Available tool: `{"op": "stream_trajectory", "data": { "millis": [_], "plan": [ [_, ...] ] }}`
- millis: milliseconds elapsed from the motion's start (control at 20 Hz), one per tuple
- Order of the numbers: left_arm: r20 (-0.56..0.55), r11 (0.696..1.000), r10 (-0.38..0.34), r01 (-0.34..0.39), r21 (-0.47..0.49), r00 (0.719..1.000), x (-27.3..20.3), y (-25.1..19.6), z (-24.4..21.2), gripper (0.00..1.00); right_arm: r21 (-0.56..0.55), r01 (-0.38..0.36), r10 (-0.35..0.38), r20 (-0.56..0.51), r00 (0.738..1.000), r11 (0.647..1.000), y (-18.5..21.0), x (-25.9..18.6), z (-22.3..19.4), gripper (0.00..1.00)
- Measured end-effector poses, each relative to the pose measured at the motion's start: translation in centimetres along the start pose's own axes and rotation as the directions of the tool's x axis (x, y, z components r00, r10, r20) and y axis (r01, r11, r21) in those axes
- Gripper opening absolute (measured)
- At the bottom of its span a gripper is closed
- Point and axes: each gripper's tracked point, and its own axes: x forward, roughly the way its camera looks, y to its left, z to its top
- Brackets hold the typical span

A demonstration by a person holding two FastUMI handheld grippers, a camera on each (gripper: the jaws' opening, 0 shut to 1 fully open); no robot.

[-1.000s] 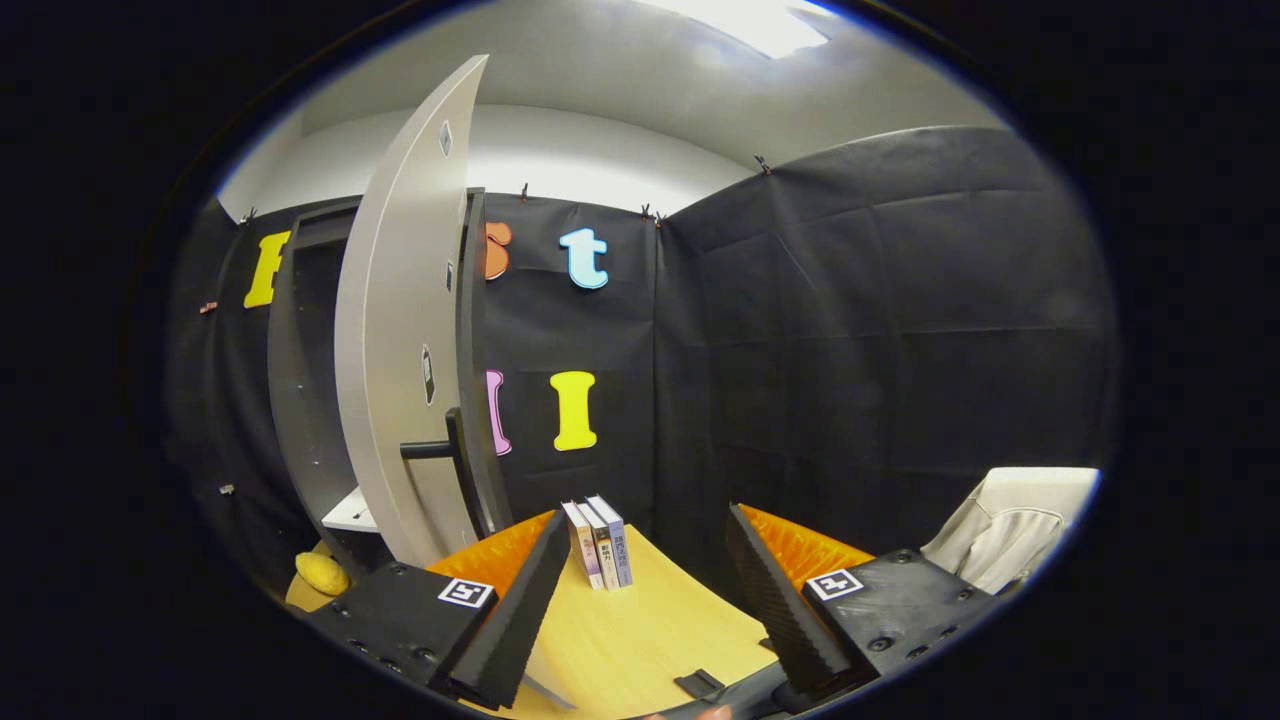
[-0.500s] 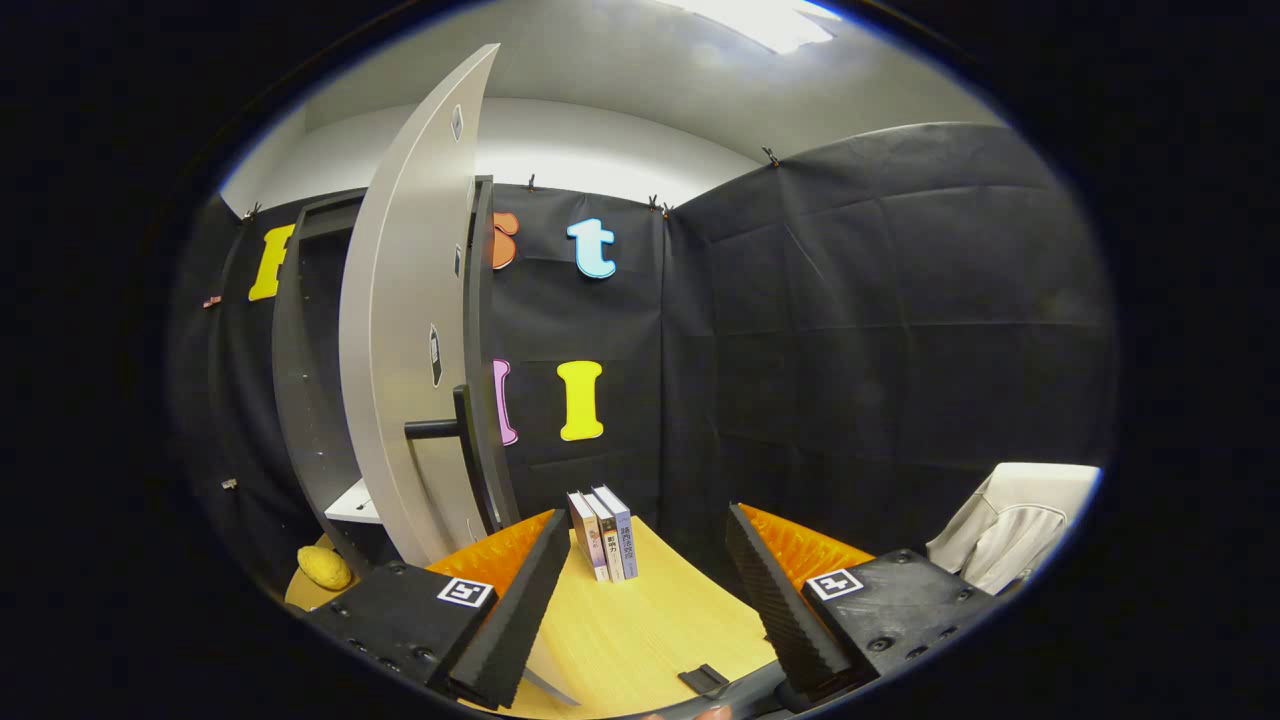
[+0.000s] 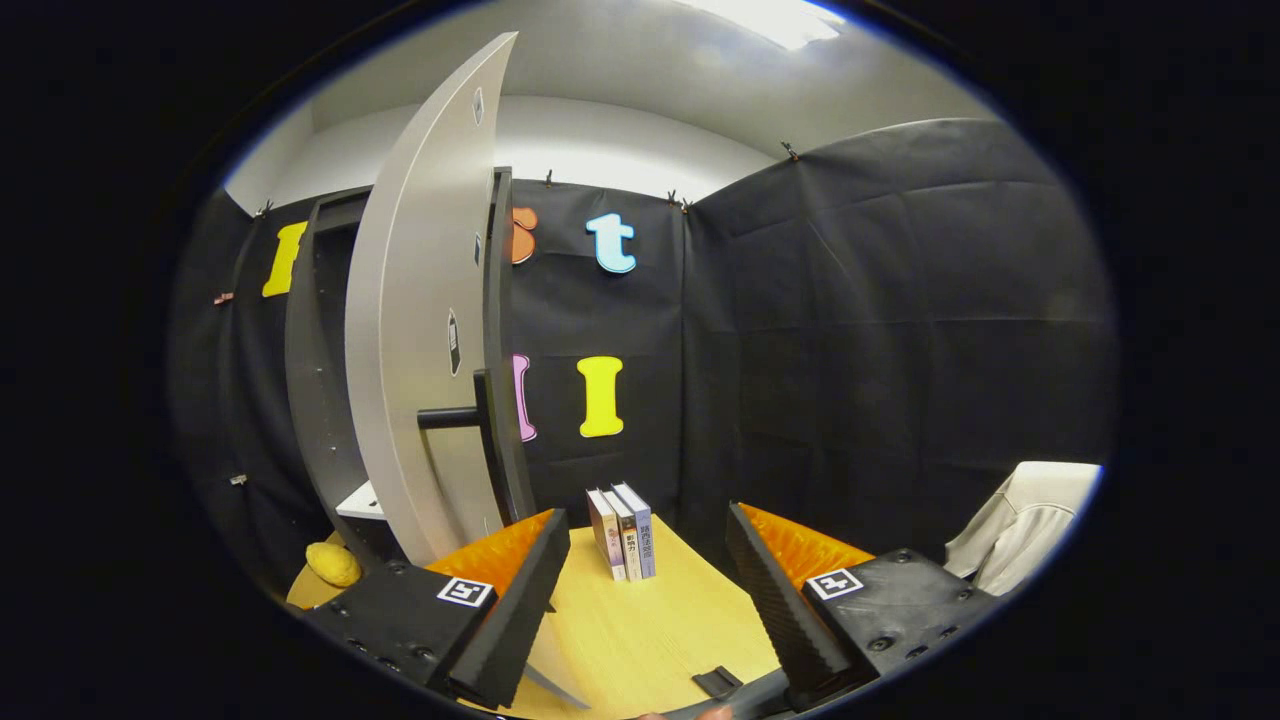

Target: Open the cabinet door with the right hand, grasp the bottle in the cabinet with the left hand and place it on the coaster, then close the cabinet door with the right hand.

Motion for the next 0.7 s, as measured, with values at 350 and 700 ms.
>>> {"op": "stream_trajectory", "data": {
  "millis": [350,700],
  "plan": [
    [0.036,0.996,0.089,-0.088,-0.012,0.995,-2.3,-0.4,8.6,0.96,0.023,-0.065,0.066,-0.007,0.998,0.998,0.1,0.9,0.2,0.97],
    [0.062,0.983,0.186,-0.185,-0.015,0.981,-3.5,1.4,16.3,0.96,0.016,-0.094,0.094,-0.001,0.996,0.995,0.8,1.1,0.2,0.98]
  ]
}}
